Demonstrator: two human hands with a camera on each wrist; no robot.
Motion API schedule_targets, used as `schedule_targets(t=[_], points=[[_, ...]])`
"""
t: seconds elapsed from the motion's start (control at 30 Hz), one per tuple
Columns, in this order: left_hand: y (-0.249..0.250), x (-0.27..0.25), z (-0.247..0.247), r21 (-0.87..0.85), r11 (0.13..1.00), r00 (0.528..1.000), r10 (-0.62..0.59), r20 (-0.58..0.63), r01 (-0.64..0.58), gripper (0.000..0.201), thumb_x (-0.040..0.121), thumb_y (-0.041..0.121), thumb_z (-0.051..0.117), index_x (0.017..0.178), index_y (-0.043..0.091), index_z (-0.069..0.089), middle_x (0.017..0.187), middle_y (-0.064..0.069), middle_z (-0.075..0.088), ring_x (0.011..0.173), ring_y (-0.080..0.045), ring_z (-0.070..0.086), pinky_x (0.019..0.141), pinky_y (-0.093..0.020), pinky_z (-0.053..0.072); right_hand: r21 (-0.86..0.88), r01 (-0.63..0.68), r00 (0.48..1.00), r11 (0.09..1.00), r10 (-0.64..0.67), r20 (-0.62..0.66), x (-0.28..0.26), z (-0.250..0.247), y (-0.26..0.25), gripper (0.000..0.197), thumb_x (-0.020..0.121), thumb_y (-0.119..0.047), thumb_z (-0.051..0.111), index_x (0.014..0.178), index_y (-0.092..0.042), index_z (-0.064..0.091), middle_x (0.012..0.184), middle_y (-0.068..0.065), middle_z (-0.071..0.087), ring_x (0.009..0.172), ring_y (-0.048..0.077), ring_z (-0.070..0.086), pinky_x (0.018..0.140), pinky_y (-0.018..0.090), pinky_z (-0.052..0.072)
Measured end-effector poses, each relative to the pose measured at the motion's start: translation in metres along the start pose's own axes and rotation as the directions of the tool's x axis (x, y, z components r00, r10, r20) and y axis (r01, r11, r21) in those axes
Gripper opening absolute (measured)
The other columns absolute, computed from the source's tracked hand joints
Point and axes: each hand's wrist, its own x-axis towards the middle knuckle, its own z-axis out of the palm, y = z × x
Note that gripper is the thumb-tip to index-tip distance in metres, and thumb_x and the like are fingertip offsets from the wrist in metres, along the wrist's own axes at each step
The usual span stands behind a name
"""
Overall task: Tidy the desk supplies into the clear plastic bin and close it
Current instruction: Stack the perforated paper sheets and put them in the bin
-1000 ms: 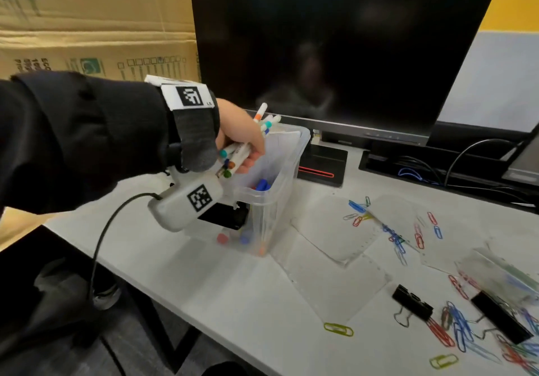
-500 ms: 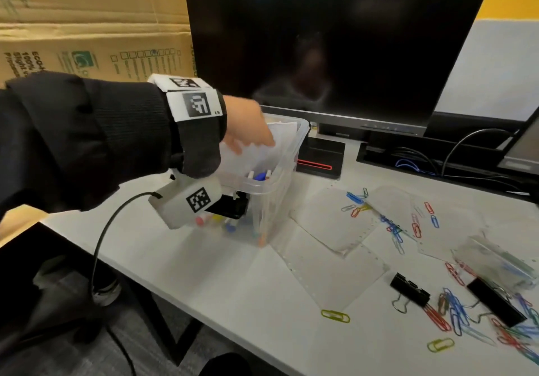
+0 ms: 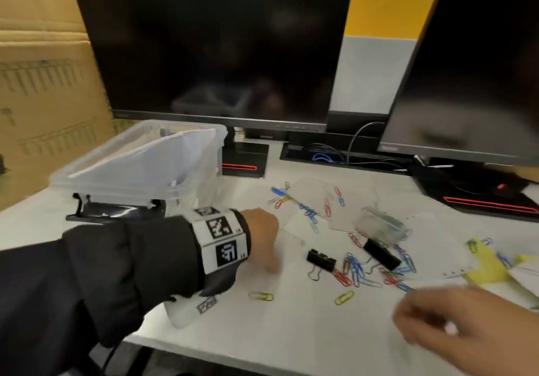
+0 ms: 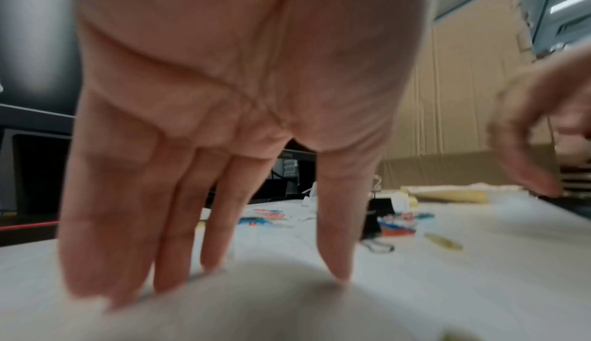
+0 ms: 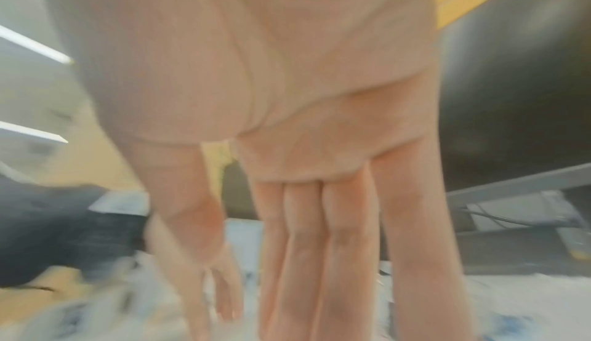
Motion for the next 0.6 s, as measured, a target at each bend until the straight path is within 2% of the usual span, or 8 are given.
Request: schedule_targets(t=[0.03, 0.07, 0.17, 0.23, 0.3, 0.4, 0.5, 0.6], points=[[0.002, 0.004, 0.004, -0.014, 1.0, 1.0, -0.023, -0.018, 0.023, 0.061, 0.081, 0.049, 0.063, 0.124, 0.008, 0.05, 0.125, -0.01, 0.057, 0.103, -0.024, 0.056, 0.078, -0.027, 0.046, 0.076, -0.015, 0.998, 0.997, 0.011, 0.056, 0.011, 0.0, 0.003, 0.048, 0.064, -0.078, 0.039, 0.084, -0.04, 0.062, 0.077, -0.023, 0.067, 0.073, -0.005, 0.061, 0.083, 0.02, 0.049], [0.003, 0.009, 0.007, -0.036, 0.999, 0.998, -0.036, -0.054, 0.034, 0.067, 0.081, 0.051, 0.062, 0.13, 0.01, 0.042, 0.13, -0.01, 0.051, 0.113, -0.025, 0.053, 0.087, -0.03, 0.045, 0.108, -0.017, 1.0, 0.994, 0.017, 0.0, 0.026, -0.001, 0.007, 0.039, 0.074, -0.065, 0.044, 0.083, -0.033, 0.064, 0.077, -0.014, 0.067, 0.074, 0.001, 0.061, 0.077, 0.021, 0.05], [0.005, 0.021, 0.007, -0.116, 0.993, 0.984, -0.055, -0.169, 0.035, 0.072, 0.082, 0.051, 0.06, 0.138, 0.014, 0.032, 0.135, -0.009, 0.043, 0.124, -0.026, 0.044, 0.099, -0.036, 0.041, 0.004, -0.191, 0.976, 0.982, 0.19, -0.11, 0.064, -0.002, 0.029, 0.023, 0.087, -0.044, 0.047, 0.089, -0.028, 0.063, 0.092, -0.008, 0.066, 0.085, 0.013, 0.062, 0.077, 0.026, 0.05], [0.006, 0.028, 0.001, -0.145, 0.988, 0.976, -0.089, -0.201, 0.06, 0.071, 0.083, 0.049, 0.059, 0.138, 0.014, 0.032, 0.135, -0.01, 0.042, 0.125, -0.026, 0.043, 0.1, -0.036, 0.041, -0.013, -0.289, 0.949, 0.957, 0.284, -0.134, 0.08, -0.003, 0.046, 0.028, 0.09, -0.04, 0.046, 0.101, -0.02, 0.062, 0.097, -0.002, 0.063, 0.09, 0.018, 0.061, 0.077, 0.027, 0.048], [0.004, 0.032, -0.003, -0.089, 0.99, 0.977, -0.122, -0.174, 0.108, 0.066, 0.087, 0.05, 0.053, 0.137, 0.009, 0.036, 0.136, -0.011, 0.045, 0.125, -0.026, 0.045, 0.1, -0.032, 0.04, 0.003, -0.402, 0.906, 0.916, 0.398, -0.143, 0.092, -0.008, 0.063, 0.035, 0.091, -0.04, 0.045, 0.113, -0.014, 0.056, 0.101, 0.003, 0.059, 0.093, 0.02, 0.058, 0.079, 0.028, 0.047], [0.007, 0.04, -0.003, -0.035, 0.992, 0.986, -0.123, -0.116, 0.12, 0.057, 0.095, 0.046, 0.04, 0.134, 0.004, 0.041, 0.137, -0.012, 0.048, 0.125, -0.026, 0.048, 0.101, -0.029, 0.039, 0.001, -0.507, 0.858, 0.862, 0.505, -0.099, 0.103, -0.009, 0.082, 0.055, 0.088, -0.052, 0.049, 0.122, -0.01, 0.052, 0.117, 0.006, 0.06, 0.105, 0.021, 0.058, 0.088, 0.029, 0.046], [0.015, 0.046, -0.002, -0.017, 0.993, 0.982, -0.118, -0.147, 0.117, 0.055, 0.096, 0.044, 0.039, 0.132, 0.003, 0.043, 0.136, -0.012, 0.048, 0.125, -0.026, 0.048, 0.102, -0.031, 0.038, 0.05, -0.518, 0.853, 0.854, 0.52, -0.044, 0.112, -0.008, 0.087, 0.068, 0.081, -0.057, 0.057, 0.127, -0.009, 0.048, 0.126, 0.006, 0.057, 0.114, 0.021, 0.055, 0.094, 0.028, 0.044], [0.017, 0.05, 0.0, -0.032, 0.99, 0.976, -0.14, -0.166, 0.137, 0.052, 0.094, 0.043, 0.043, 0.127, 0.003, 0.048, 0.129, -0.012, 0.053, 0.119, -0.025, 0.052, 0.097, -0.03, 0.042, 0.108, -0.517, 0.848, 0.849, 0.525, -0.07, 0.116, -0.01, 0.083, 0.064, 0.077, -0.045, 0.069, 0.124, -0.008, 0.049, 0.122, 0.008, 0.058, 0.111, 0.022, 0.055, 0.092, 0.03, 0.045]])
